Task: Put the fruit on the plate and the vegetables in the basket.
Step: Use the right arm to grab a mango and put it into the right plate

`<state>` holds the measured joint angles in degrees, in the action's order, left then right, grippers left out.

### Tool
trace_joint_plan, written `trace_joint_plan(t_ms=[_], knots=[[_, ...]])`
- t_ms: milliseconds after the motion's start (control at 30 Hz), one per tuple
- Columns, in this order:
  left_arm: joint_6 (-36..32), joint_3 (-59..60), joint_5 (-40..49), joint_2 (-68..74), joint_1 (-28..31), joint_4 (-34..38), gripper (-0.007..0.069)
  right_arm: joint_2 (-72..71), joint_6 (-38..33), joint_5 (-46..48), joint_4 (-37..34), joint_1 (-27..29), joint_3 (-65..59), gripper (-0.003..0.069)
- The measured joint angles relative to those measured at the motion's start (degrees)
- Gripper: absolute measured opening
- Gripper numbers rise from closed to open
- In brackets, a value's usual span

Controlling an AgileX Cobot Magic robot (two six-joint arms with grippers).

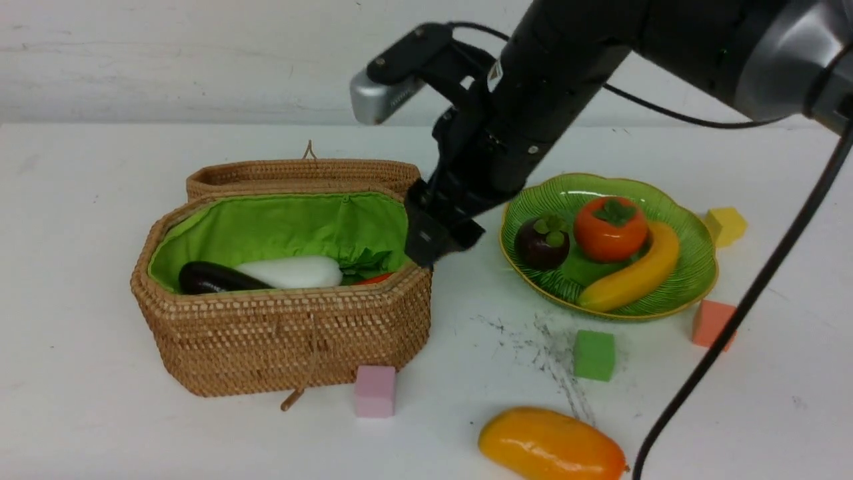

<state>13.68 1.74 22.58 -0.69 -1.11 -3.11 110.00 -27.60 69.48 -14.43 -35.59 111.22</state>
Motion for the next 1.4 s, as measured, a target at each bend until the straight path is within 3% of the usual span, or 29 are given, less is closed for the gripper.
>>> trace_joint_plan(t_ms=[300, 600, 767, 867, 1033, 1233, 1400], knots=[[0.0, 0.0, 0.0, 0.0, 0.0, 0.0, 0.0239, -4.0, 0.11, -0.03, 0.55, -0.11, -25.34, 0.0621], [0.0, 0.0, 0.0, 0.0, 0.0, 0.0, 0.0239, -1.94, 0.73, -15.67, 7.41, -0.11, -41.0, 0.0624], [0.0, 0.0, 0.0, 0.0, 0.0, 0.0, 0.0239, -0.36, 0.92, -17.87, 8.01, -0.11, -41.5, 0.0603], [0.0, 0.0, 0.0, 0.0, 0.0, 0.0, 0.0239, -0.77, 0.98, -17.82, 8.21, -0.11, -41.29, 0.0542], [0.0, 0.0, 0.0, 0.0, 0.0, 0.0, 0.0239, -5.27, 1.05, -17.16, 7.99, 0.93, -36.95, 0.0542], [0.0, 0.0, 0.0, 0.0, 0.0, 0.0, 0.0239, -9.91, 6.63, -23.62, 7.75, 7.7, -26.09, 0.0542], [0.0, 0.0, 0.0, 0.0, 0.0, 0.0, 0.0239, -7.06, 18.95, -34.7, 7.12, 17.53, -15.91, 0.0542]])
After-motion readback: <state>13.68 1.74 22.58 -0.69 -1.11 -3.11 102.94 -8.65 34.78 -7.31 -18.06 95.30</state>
